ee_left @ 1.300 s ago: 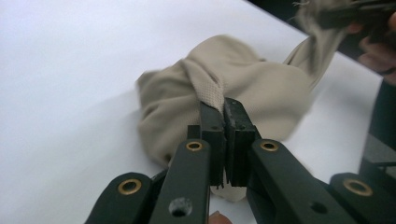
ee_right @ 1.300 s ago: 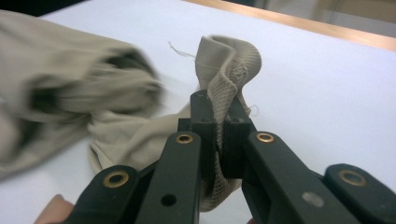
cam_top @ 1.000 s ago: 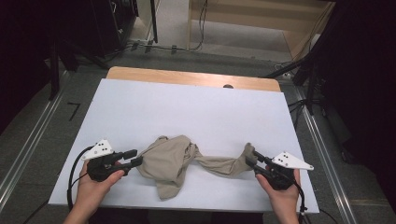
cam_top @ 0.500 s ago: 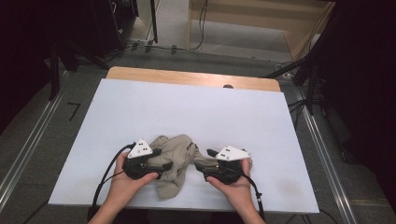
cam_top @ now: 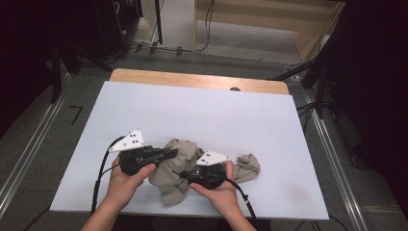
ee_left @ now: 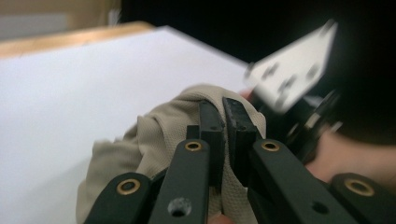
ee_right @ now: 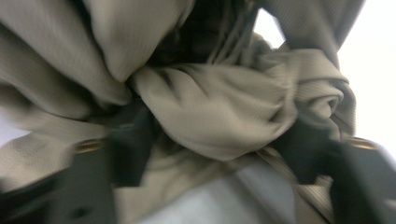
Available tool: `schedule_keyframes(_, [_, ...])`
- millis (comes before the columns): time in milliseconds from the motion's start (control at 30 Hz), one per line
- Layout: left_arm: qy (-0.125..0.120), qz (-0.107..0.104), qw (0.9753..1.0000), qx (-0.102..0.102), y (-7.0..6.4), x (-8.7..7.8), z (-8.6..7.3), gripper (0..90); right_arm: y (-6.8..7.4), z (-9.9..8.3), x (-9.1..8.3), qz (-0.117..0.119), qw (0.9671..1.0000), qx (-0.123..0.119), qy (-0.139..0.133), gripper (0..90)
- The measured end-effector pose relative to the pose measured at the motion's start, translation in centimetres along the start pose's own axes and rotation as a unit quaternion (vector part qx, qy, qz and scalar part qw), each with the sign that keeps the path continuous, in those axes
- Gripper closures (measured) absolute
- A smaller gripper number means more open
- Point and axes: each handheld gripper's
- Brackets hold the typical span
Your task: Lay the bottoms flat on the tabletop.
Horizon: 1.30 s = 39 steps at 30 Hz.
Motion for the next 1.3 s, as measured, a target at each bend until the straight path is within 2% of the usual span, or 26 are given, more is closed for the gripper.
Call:
schedule_keyframes(33, [0.000, 0.000, 1.0000, 0.000, 0.0, 0.0, 0.0, 88.2, 0.0, 0.0, 0.0, 0.000, 1.0000, 0.000, 0.000, 40.4])
schedule_keyframes(67, [-0.006, 0.015, 0.9999, -0.005, 0.5, -0.4, 0.3, 88.2, 0.2, 0.1, 0.0, -0.007, 0.9999, -0.010, -0.004, 60.7])
schedule_keyframes(100, [-0.006, 0.015, 0.9999, -0.005, 0.5, -0.4, 0.3, 88.2, 0.2, 0.1, 0.0, -0.007, 0.9999, -0.010, -0.004, 60.7])
schedule_keyframes(133, [-0.008, 0.030, 0.9992, -0.026, 1.6, -1.0, -0.1, 88.1, -0.1, 0.2, -0.6, -0.012, 0.9999, 0.005, -0.007, 72.5])
schedule_keyframes(233, [-0.016, 0.039, 0.9972, -0.062, 3.0, -1.8, -1.1, 88.1, -1.0, 0.2, -1.4, -0.017, 0.9994, 0.024, -0.018, 75.2])
schedule_keyframes(267, [-0.022, 0.051, 0.9936, -0.098, 4.3, -2.6, -2.3, 88.0, -2.2, 0.0, -2.9, -0.033, 0.9981, 0.040, -0.033, 76.3])
schedule_keyframes(300, [-0.022, 0.051, 0.9936, -0.098, 4.3, -2.6, -2.3, 88.0, -2.2, 0.0, -2.9, -0.033, 0.9981, 0.040, -0.033, 76.3])
schedule_keyframes(433, [-0.002, 0.106, 0.9854, -0.133, 6.4, -3.9, -4.7, 87.9, -4.3, -0.3, -5.3, -0.061, 0.9949, 0.061, -0.052, 76.6])
schedule_keyframes(467, [0.020, 0.133, 0.9787, -0.155, 7.4, -4.2, -5.7, 87.7, -5.5, -0.6, -6.2, -0.074, 0.9930, 0.077, -0.052, 76.5])
schedule_keyframes(500, [0.020, 0.133, 0.9787, -0.155, 7.4, -4.2, -5.7, 87.8, -5.5, -0.6, -6.2, -0.074, 0.9930, 0.077, -0.052, 76.5])
schedule_keyframes(533, [0.039, 0.147, 0.9757, -0.158, 7.8, -4.3, -6.1, 87.7, -6.8, -1.1, -6.7, -0.089, 0.9903, 0.095, -0.048, 76.2])
schedule_keyframes(600, [0.059, 0.168, 0.9720, -0.154, 8.0, -4.2, -6.3, 86.6, -7.3, -1.3, -6.8, -0.092, 0.9890, 0.107, -0.045, 75.3])
schedule_keyframes(633, [0.057, 0.172, 0.9717, -0.151, 7.9, -4.3, -6.3, 81.9, -7.9, -1.6, -6.8, -0.098, 0.9875, 0.117, -0.040, 71.2])
schedule_keyframes(667, [0.048, 0.165, 0.9754, -0.138, 7.4, -4.5, -5.9, 68.9, -8.6, -1.9, -6.9, -0.096, 0.9869, 0.124, -0.037, 53.1])
schedule_keyframes(733, [0.042, 0.161, 0.9773, -0.130, 7.2, -4.6, -5.7, 54.4, -8.6, -2.1, -7.0, -0.092, 0.9876, 0.119, -0.043, 37.3])
schedule_keyframes(767, [0.039, 0.160, 0.9787, -0.122, 6.8, -4.6, -5.4, 54.4, -8.6, -2.1, -7.0, -0.092, 0.9876, 0.119, -0.043, 37.3])
schedule_keyframes(800, [0.034, 0.158, 0.9821, -0.098, 6.1, -4.6, -4.8, 44.9, -8.1, -1.9, -7.0, -0.093, 0.9886, 0.104, -0.055, 29.8])
schedule_keyframes(833, [0.034, 0.158, 0.9821, -0.098, 6.1, -4.6, -4.8, 42.5, -8.1, -1.9, -7.0, -0.093, 0.9886, 0.104, -0.055, 29.8])
schedule_keyframes(867, [0.026, 0.152, 0.9850, -0.078, 5.3, -4.4, -4.2, 39.7, -7.5, -1.5, -7.0, -0.096, 0.9895, 0.086, -0.065, 26.0])
schedule_keyframes(933, [0.021, 0.143, 0.9875, -0.063, 4.8, -4.1, -3.8, 36.6, -7.0, -0.9, -6.7, -0.090, 0.9903, 0.077, -0.073, 25.3])
schedule_keyframes(1100, [0.025, 0.139, 0.9880, -0.063, 4.8, -3.2, -3.4, 31.1, -6.1, 0.3, -5.8, -0.082, 0.9920, 0.061, -0.075, 24.0])
schedule_keyframes(1133, [0.059, 0.137, 0.9864, -0.070, 5.2, -2.0, -3.7, 31.0, -5.6, 0.9, -4.8, -0.072, 0.9940, 0.046, -0.069, 23.5])
schedule_keyframes(1200, [0.077, 0.133, 0.9857, -0.069, 5.5, -1.4, -3.9, 31.1, -5.2, 1.3, -3.3, -0.056, 0.9967, 0.034, -0.047, 20.4])
schedule_keyframes(1233, [0.096, 0.136, 0.9834, -0.071, 5.7, -0.7, -4.2, 31.5, -5.0, 1.5, -2.4, -0.042, 0.9980, 0.032, -0.035, 18.9])
schedule_keyframes(1267, [0.116, 0.147, 0.9798, -0.071, 5.8, 0.1, -4.5, 34.3, -4.8, 1.7, -1.4, -0.031, 0.9989, 0.027, -0.021, 16.8])
schedule_keyframes(1300, [0.148, 0.163, 0.9729, -0.072, 6.2, 1.3, -4.9, 41.1, -4.5, 1.9, -0.5, -0.027, 0.9994, 0.020, -0.005, 16.5])
Point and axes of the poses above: each handheld gripper's, and its own axes: x roughly forward along the jaws, z roughly out of its top, y roughly to its left, and after that the axes turned 8 degrees about y, right-handed
